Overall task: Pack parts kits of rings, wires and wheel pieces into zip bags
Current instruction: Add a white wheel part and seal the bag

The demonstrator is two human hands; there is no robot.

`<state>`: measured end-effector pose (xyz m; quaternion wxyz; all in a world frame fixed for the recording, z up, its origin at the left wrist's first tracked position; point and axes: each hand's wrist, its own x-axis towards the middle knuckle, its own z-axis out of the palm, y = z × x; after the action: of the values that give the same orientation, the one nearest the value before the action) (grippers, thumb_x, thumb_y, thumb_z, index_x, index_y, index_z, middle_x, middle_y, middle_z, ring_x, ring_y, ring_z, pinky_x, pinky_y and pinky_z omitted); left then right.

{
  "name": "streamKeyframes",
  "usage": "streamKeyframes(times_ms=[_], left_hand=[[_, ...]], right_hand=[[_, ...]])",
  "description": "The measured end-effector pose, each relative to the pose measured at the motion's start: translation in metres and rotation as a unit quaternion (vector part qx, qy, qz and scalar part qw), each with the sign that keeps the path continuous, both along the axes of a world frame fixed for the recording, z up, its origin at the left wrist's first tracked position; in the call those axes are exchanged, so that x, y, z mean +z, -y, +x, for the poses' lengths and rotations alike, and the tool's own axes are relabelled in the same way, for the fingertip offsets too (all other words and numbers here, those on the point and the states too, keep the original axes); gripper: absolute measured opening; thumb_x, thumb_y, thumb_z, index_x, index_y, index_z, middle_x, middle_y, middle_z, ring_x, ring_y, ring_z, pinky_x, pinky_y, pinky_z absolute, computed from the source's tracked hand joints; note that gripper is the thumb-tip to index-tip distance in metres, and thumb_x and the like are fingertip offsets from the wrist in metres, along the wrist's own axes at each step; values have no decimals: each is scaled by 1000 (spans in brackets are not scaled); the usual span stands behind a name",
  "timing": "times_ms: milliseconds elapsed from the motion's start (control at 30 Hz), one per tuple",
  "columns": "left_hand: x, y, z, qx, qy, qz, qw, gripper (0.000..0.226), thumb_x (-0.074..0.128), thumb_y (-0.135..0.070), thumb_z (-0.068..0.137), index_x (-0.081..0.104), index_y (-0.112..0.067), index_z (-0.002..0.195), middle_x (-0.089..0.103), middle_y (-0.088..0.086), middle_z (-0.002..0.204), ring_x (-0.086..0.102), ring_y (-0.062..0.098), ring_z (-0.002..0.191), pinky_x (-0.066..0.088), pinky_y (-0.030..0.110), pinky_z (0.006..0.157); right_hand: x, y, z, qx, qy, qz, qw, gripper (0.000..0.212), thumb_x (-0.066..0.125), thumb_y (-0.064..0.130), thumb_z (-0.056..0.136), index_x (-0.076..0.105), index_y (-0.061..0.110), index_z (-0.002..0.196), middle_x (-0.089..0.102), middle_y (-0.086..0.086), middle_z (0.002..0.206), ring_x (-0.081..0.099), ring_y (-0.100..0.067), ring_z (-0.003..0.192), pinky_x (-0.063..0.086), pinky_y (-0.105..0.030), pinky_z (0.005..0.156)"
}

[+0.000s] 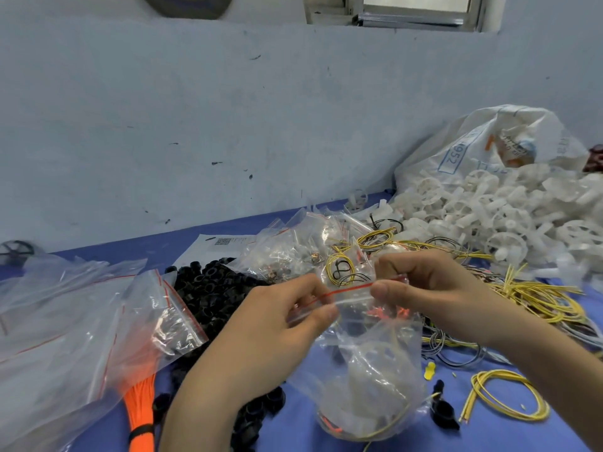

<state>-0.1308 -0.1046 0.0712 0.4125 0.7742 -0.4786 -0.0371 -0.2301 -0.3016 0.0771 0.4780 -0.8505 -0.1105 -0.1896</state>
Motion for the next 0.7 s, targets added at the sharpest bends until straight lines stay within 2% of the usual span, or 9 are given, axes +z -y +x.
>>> streamKeyframes(times_ms=[67, 200, 367, 433, 567, 667, 700], left_hand=[[1, 7, -6, -27, 23, -9, 999, 12, 65, -31, 90, 61, -28, 79, 58, -15, 66, 50, 1, 60, 38, 16, 57], [3, 15, -12, -72, 83, -36, 993, 32, 65, -25, 92, 49, -37, 67, 51, -17, 68, 47, 2, 65, 31, 12, 59], [1, 13, -9, -82, 86, -46, 992, 23, 61, -31, 86, 51, -22, 68, 49, -7, 67, 45, 6, 62, 31, 17, 57], [0, 10, -5, -80, 69, -41, 994, 27, 60, -37, 84, 54, -17, 68, 49, -4, 64, 42, 4, 58, 30, 18, 55], [-3, -4, 9, -59, 45, -45, 996, 27, 59, -41, 85, 57, -18, 71, 49, 2, 62, 40, 3, 54, 30, 15, 52], [-7, -13, 21, -28, 5, -47, 998, 28, 61, -43, 84, 57, -18, 70, 44, -8, 54, 39, 3, 51, 29, 15, 51], [-9, -15, 24, -18, -3, -50, 999, 31, 62, -46, 84, 57, -19, 70, 43, -10, 54, 37, 3, 51, 28, 15, 51]], right_hand=[[0, -5, 1, 0, 9, -14, 1000, 35, 62, 34, 81, 48, 10, 58, 44, -5, 59, 39, -16, 57, 31, -24, 54], [-1, -8, 1, 8, -9, -17, 1000, 35, 63, 34, 83, 50, 13, 58, 39, -8, 59, 34, -21, 58, 27, -30, 54], [-8, -11, 1, 17, -10, -7, 1000, 45, 60, 37, 84, 53, -3, 65, 38, -22, 59, 34, -35, 56, 25, -43, 52], [-10, -12, 3, 19, 5, -16, 1000, 44, 58, 35, 85, 51, -3, 63, 36, -19, 58, 33, -33, 56, 24, -40, 52], [-8, -2, 6, 7, 16, -16, 1000, 44, 59, 35, 84, 52, -1, 61, 42, -18, 57, 38, -32, 54, 29, -32, 52], [-9, 13, 6, -22, 17, 15, 999, 43, 62, 42, 79, 55, 4, 60, 42, -16, 57, 38, -26, 53, 32, -24, 53], [-11, 18, 7, -29, 15, 29, 999, 40, 64, 43, 78, 57, 8, 60, 42, -11, 56, 39, -18, 52, 34, -19, 53]])
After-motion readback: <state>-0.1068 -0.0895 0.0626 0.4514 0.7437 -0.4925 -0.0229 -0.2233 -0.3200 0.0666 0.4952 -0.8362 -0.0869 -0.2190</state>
